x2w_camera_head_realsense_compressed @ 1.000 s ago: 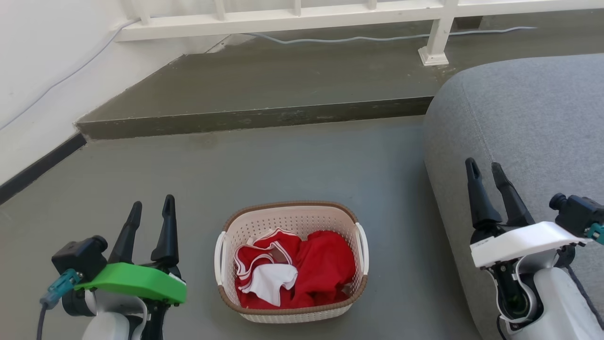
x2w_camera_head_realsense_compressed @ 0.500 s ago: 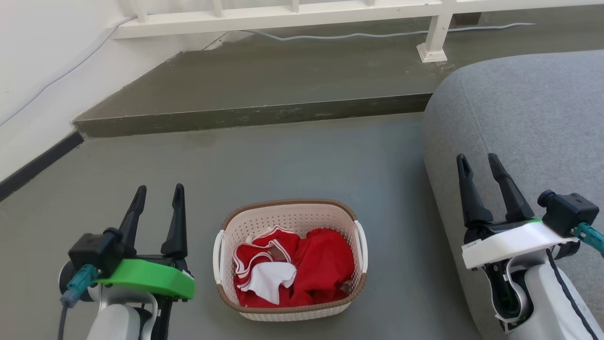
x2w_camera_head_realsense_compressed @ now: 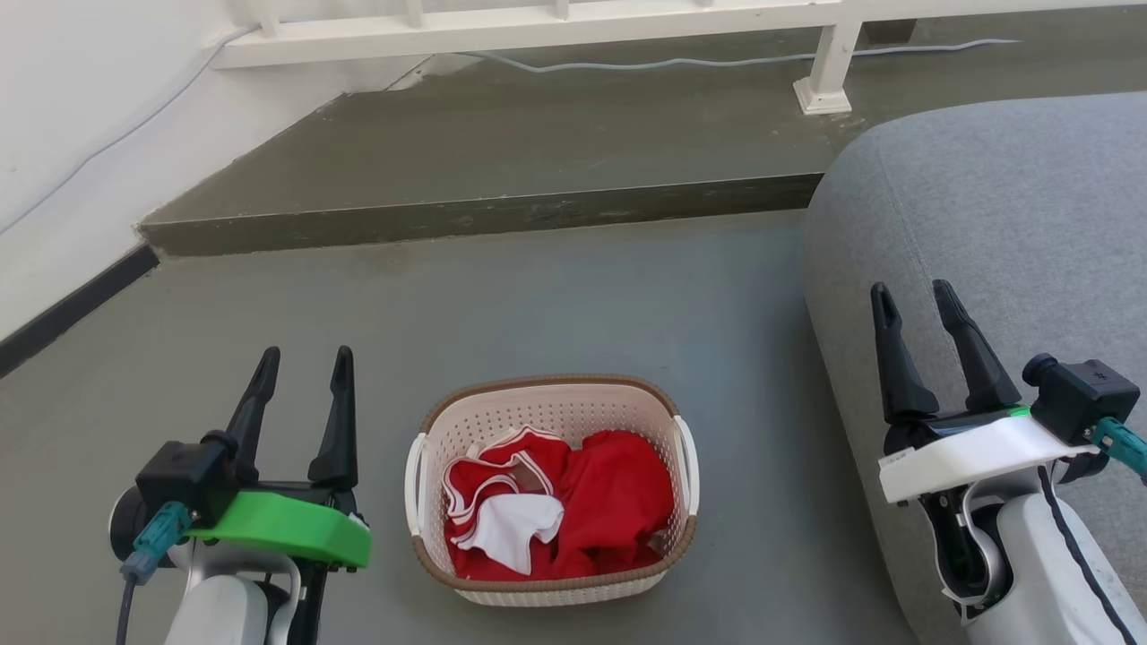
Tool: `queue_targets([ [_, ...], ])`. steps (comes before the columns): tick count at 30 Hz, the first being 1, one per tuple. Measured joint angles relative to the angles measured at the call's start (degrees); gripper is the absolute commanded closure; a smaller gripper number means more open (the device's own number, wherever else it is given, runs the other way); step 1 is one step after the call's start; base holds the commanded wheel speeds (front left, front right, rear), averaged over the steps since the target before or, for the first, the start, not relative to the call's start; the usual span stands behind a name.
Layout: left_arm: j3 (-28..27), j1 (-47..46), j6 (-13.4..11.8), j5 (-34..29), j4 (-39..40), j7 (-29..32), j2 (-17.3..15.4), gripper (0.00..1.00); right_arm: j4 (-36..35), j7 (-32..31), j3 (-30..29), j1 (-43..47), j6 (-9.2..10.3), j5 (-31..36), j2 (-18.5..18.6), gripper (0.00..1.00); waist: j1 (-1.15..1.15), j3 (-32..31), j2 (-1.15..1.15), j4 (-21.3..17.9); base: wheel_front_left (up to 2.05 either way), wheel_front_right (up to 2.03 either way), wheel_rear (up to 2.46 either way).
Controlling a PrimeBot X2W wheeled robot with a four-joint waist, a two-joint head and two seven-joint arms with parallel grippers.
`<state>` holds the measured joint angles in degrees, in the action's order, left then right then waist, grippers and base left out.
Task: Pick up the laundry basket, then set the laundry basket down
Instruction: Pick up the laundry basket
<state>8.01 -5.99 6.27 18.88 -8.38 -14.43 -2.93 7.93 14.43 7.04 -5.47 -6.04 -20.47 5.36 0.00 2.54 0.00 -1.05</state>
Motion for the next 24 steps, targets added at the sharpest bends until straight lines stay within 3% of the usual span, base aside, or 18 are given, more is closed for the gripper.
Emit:
queue_targets([
  [24,-0.7,-3.3,0.5,0.0,-0.4,0.0,0.2,0.0,3.0,0.0,-0.4,-1.7,-0.49,2.5,-0.5,0.0,0.0,8.3,0.0,-0.3,0.0,0.0,0.0],
])
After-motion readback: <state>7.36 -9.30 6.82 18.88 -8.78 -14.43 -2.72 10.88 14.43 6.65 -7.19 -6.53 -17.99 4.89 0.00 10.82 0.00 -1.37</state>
